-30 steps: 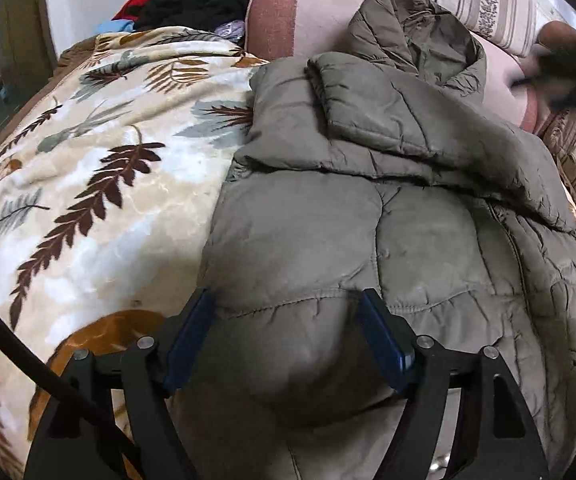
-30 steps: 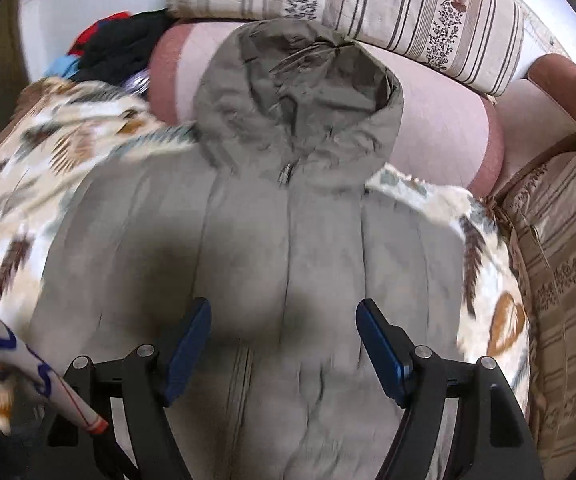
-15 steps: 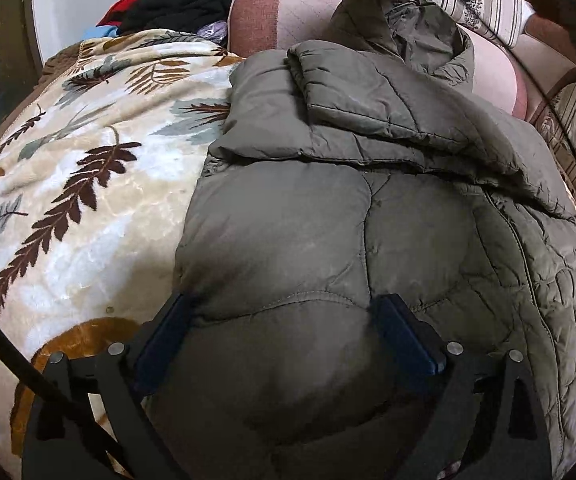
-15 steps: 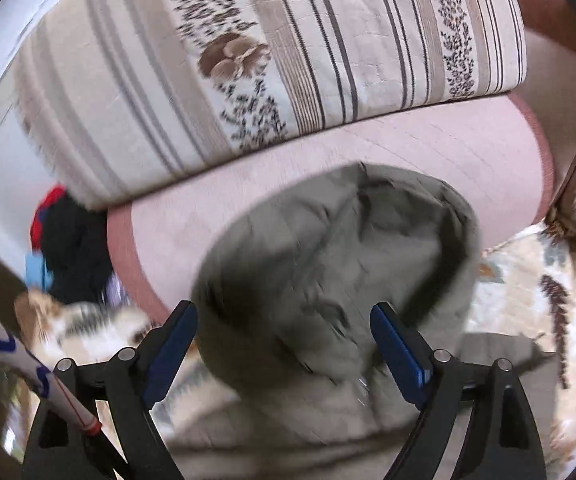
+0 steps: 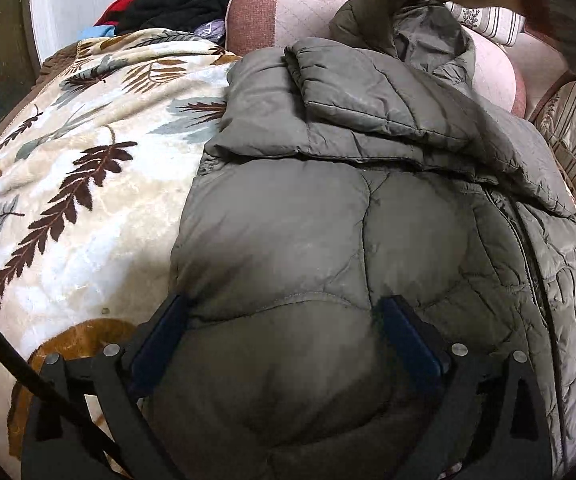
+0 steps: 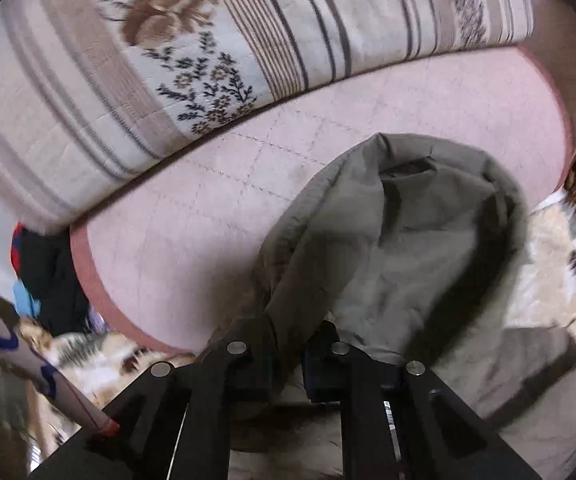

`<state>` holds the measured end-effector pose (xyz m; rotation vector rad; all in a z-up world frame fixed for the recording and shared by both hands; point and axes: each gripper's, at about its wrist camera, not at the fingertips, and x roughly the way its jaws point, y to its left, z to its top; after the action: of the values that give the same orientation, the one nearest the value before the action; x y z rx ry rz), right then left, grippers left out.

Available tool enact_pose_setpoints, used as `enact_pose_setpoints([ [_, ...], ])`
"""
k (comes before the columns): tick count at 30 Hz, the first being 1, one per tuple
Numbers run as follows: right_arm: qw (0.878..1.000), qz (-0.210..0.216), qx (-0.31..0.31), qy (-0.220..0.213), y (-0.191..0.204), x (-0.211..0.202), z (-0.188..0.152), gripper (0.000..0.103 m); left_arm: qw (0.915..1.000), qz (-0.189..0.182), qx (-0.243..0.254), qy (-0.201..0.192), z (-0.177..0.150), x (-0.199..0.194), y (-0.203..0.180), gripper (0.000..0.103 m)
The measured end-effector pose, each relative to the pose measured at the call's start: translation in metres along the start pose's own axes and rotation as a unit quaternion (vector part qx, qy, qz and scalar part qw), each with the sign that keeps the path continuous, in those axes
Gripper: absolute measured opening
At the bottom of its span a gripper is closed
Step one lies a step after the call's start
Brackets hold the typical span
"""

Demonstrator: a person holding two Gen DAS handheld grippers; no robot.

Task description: Fold large clothes

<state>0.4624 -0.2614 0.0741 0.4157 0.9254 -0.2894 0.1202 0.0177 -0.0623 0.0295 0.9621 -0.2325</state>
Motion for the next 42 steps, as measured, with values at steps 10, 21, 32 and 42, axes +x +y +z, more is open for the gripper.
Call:
enact_pose_setpoints([
  [10, 0.993, 0.018, -0.12, -0.015, -0.02, -0.136, -0.103, 0.006, 0.9999, -0.004, -0.001, -0.012, 0.0, -0.008, 0.002, 0.098],
  [21, 0.988, 0.067, -0.134, 0.041, -0.075, -0.204, -0.285, 0.006, 0.9939, -0.021, -0.057, -0.092, 0.009, -0.069, 0.044, 0.098],
  [32, 0.987, -0.019, -0.115, 0.109, -0.077, -0.076, -0.32, 0.007, 0.9929, -0.023, -0.104, -0.053, 0.008, -0.048, 0.065, 0.098],
  [42, 0.992, 0.048, -0.09, 0.076, -0.107, -0.151, -0.3, 0.048, 0.994, -0.013, -0.096, -0.051, 0.007, -0.048, 0.062, 0.098],
])
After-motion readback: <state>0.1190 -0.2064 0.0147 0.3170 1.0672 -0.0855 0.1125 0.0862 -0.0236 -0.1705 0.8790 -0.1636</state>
